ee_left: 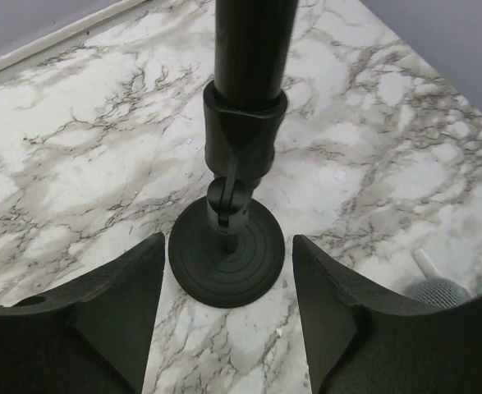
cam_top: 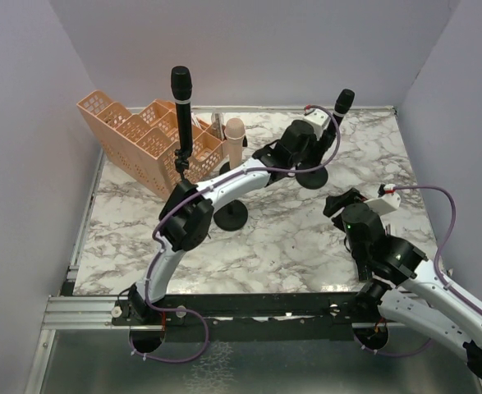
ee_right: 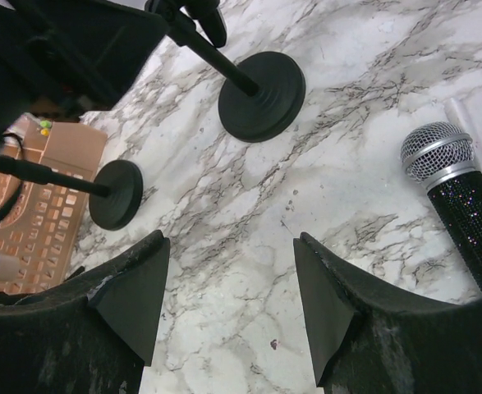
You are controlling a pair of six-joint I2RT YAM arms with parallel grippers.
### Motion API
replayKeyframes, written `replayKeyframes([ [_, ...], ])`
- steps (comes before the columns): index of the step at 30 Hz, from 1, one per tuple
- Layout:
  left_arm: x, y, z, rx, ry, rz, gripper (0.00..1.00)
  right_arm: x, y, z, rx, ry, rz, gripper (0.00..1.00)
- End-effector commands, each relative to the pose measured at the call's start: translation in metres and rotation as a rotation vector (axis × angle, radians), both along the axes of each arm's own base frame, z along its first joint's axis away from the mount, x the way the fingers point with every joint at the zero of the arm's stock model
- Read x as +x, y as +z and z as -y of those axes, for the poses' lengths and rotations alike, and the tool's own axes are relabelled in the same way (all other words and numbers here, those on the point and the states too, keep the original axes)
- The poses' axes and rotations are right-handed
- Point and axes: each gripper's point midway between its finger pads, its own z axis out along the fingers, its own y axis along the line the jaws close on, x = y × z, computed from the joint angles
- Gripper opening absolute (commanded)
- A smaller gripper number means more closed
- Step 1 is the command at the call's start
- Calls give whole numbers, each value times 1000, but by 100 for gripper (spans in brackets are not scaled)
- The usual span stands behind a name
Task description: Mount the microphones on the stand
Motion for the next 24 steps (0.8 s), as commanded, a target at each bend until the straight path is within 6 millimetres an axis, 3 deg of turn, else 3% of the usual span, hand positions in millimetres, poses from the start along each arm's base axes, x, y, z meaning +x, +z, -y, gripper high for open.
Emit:
replayKeyframes([
  [1,-37,82,-7,-89,-137,53,64,-2,-3,-3,15,16,-9,66],
  [13,-100,161,-35,-146,-306,72,67,3,5,-34,-10,182,3,67],
  [17,-130,183,-58,-144,-361,81,67,2,8,-42,34,211,15,68],
  [24,-188,161,-130,-94,-369,98,70,17,21,-61,53,227,14,74],
])
